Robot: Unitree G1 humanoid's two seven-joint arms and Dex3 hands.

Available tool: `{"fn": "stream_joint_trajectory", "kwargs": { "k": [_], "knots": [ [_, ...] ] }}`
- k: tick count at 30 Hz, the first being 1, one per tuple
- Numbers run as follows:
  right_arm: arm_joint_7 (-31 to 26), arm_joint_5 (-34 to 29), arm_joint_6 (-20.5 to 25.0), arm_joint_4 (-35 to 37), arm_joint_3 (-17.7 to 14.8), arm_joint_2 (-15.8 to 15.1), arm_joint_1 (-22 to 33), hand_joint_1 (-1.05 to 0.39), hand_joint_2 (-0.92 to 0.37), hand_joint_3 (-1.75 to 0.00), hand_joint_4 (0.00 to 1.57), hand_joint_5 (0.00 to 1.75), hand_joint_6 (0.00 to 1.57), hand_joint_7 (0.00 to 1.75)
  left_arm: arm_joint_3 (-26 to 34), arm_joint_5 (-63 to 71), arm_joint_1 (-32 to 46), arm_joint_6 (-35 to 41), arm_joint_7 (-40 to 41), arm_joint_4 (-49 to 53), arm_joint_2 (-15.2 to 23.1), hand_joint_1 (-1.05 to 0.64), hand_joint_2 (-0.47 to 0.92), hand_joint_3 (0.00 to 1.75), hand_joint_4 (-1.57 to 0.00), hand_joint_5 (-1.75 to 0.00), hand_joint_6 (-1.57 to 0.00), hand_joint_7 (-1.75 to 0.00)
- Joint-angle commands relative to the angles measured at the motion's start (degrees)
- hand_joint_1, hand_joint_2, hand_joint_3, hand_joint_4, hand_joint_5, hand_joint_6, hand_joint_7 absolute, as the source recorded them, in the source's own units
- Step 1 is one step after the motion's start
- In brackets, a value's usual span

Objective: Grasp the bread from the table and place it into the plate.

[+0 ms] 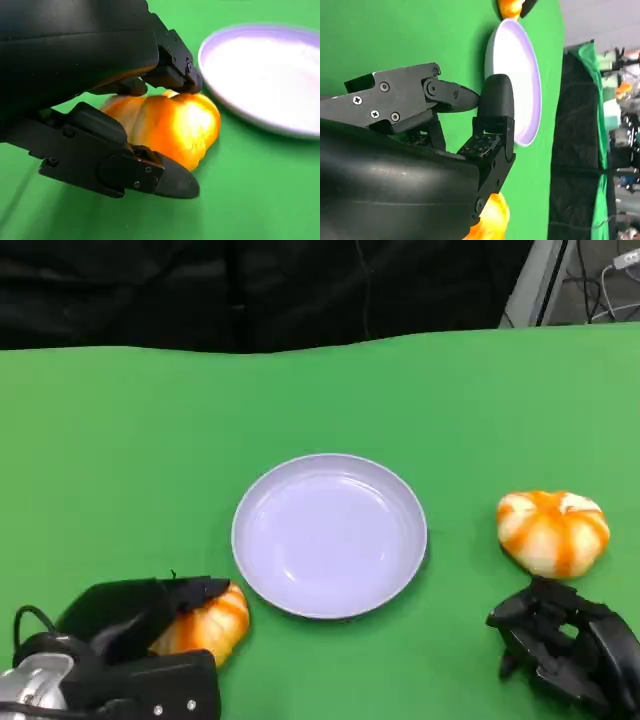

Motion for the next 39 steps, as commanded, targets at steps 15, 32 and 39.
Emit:
{"fn": "stream_joint_trajectory", "kwargs": {
  "k": [15,32,39],
  "knots": [
    [-0.42,-0.06,0.18,-0.65,-0.11,-0.9,0.45,-0.23,-0.92,-0.5,0.64,1.75,0.74,1.12,-1.71,-4.03,2.59,5.21,-0.65,-2.86,2.07,-0.12,0.88,0.01,-0.56,-0.07,-0.6,-0.06],
    [-0.19,0.21,0.35,-0.6,-0.16,-0.78,0.33,-0.21,-0.92,-0.5,0.66,1.75,0.75,1.12,0.9,-6.43,5.6,4.35,15.19,-4.55,-3.4,-0.13,0.85,0.0,-0.6,-1.75,-0.41,-1.71],
    [-0.36,0.01,0.09,-0.36,-0.12,-0.78,0.28,-0.21,-0.92,-0.5,0.65,1.75,0.75,1.12,2.23,-6.7,6.7,3.84,16.72,-8.35,-3.9,-0.12,0.84,0.0,-0.61,-1.75,-0.43,-1.68]
  ]
}}
